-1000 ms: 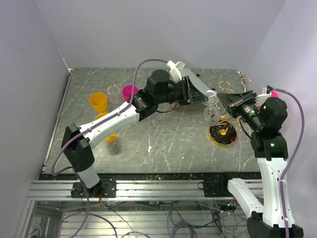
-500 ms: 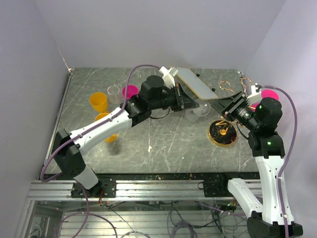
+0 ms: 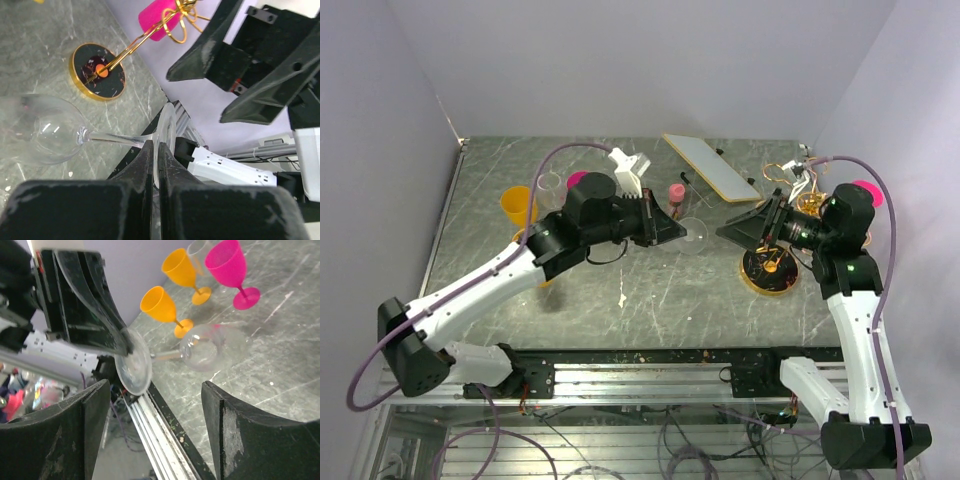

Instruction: Take the wine glass off the wine glass rack

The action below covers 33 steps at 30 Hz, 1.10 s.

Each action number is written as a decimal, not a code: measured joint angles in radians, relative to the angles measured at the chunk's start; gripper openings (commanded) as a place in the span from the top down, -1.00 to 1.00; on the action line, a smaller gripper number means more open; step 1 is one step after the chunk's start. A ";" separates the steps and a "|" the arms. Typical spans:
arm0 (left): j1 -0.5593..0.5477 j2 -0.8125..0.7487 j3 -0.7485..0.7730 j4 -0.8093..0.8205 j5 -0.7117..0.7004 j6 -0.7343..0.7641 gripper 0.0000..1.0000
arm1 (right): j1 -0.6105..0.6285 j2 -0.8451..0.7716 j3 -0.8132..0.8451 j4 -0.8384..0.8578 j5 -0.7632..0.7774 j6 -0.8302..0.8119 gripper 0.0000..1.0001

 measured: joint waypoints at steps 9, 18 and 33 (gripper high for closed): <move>0.000 -0.079 -0.007 0.002 -0.004 0.066 0.86 | 0.135 0.041 -0.007 0.106 -0.143 -0.046 -0.38; 0.007 -0.087 -0.006 0.020 0.010 0.076 0.86 | 0.379 0.143 -0.024 0.239 -0.011 0.077 0.39; -0.002 -0.154 -0.014 -0.020 -0.005 0.103 0.86 | 0.393 0.066 -0.082 0.373 0.140 0.248 0.97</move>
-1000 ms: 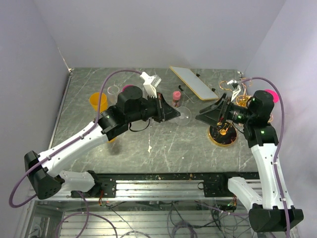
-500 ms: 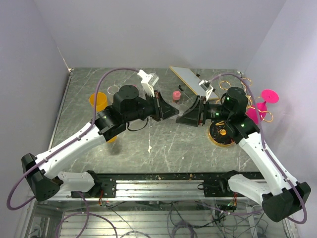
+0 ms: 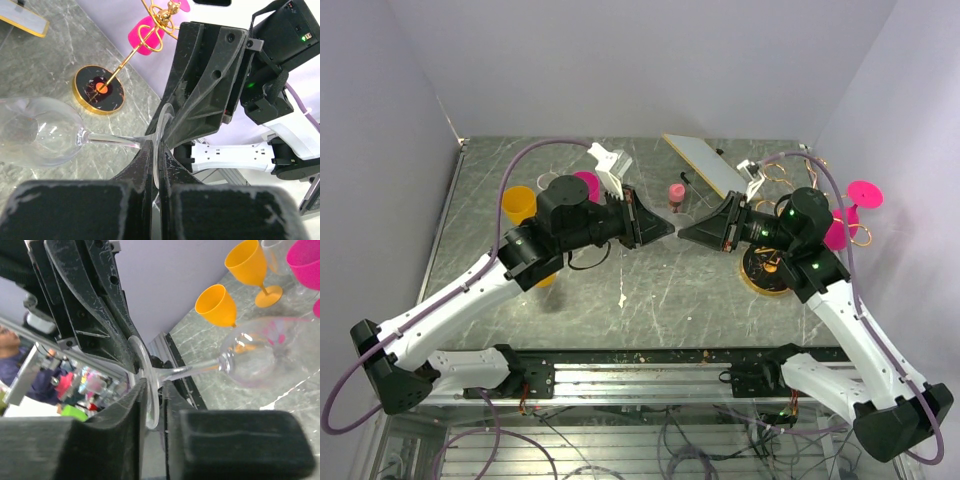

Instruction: Take the wine glass off the wine glass rack

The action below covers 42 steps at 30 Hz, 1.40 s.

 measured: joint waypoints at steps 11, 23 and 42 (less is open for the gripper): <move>0.002 -0.024 0.004 -0.038 -0.026 0.020 -0.88 | 0.000 -0.070 -0.047 0.061 0.058 0.122 1.00; 0.035 -0.158 0.063 -0.119 -0.072 0.069 -1.00 | 0.000 -0.304 -0.115 0.270 0.234 0.328 1.00; 0.399 -0.180 -0.067 0.285 0.453 -0.209 -0.75 | 0.000 -0.140 -0.257 1.112 0.269 1.022 1.00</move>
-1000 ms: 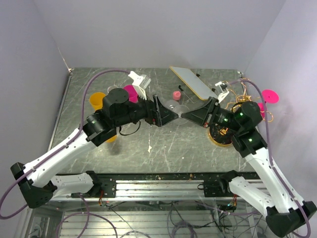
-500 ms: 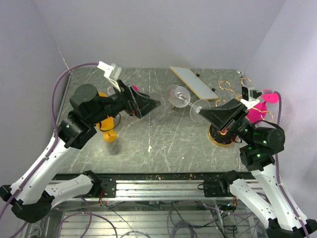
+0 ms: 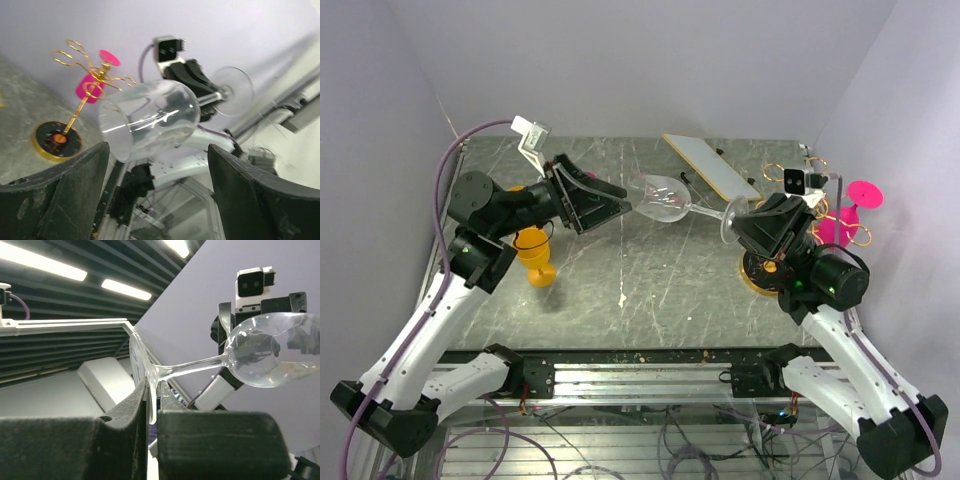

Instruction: Take the wine glass off the wine glass rack

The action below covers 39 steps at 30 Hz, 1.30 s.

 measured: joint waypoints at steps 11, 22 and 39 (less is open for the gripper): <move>0.003 0.049 -0.152 0.529 0.192 -0.349 -0.14 | 0.001 0.113 -0.031 0.287 0.016 0.174 1.00; 0.005 0.105 -0.198 0.890 0.220 -0.584 0.01 | 0.010 0.129 -0.083 0.398 0.063 0.248 1.00; -0.124 0.166 -0.206 0.954 0.172 -0.602 0.85 | 0.010 0.100 -0.103 0.392 0.064 0.224 0.93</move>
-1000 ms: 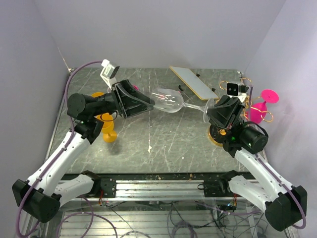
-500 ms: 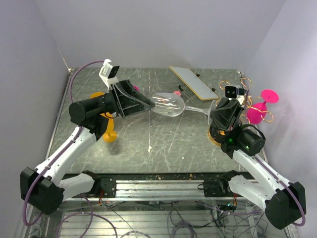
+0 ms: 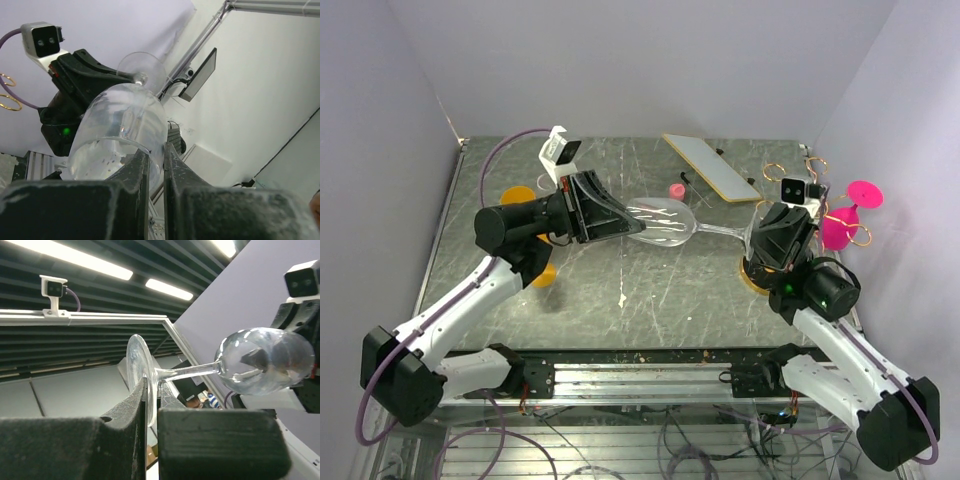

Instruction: Take the wine glass off the wine glass rack

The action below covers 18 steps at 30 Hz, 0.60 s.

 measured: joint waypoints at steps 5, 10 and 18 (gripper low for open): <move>-0.013 -0.045 0.003 -0.043 -0.005 0.035 0.86 | -0.004 -0.058 -0.012 -0.101 0.010 -0.116 0.32; -0.016 -0.167 -0.033 -0.208 -0.039 0.146 0.86 | -0.013 -0.156 -0.003 -0.372 0.019 -0.359 -0.33; -0.021 -0.377 -0.031 -0.796 -0.189 0.452 0.86 | -0.014 -0.342 0.241 -1.181 0.249 -0.917 -0.95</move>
